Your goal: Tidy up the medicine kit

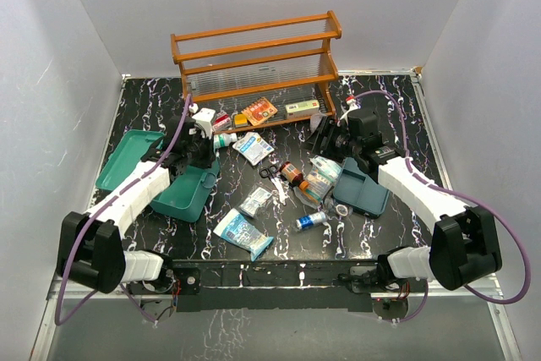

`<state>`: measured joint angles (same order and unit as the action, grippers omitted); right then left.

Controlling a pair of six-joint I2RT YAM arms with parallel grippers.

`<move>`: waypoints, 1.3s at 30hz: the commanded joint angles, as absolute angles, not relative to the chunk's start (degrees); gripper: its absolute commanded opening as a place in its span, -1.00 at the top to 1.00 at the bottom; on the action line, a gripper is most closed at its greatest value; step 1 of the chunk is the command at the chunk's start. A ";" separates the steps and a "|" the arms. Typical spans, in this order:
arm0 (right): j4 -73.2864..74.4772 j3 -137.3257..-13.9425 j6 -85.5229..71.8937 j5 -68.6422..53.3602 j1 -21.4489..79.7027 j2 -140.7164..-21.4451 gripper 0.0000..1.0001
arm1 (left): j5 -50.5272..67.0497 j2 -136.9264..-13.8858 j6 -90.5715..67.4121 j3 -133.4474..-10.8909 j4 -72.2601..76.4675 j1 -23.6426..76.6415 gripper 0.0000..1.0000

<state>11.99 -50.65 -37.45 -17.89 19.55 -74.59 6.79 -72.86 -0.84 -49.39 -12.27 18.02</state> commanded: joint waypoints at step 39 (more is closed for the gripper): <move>30.57 -72.91 -10.46 5.72 37.25 -104.03 -0.21 | 13.56 -55.55 -10.66 -52.76 -20.04 18.12 -0.56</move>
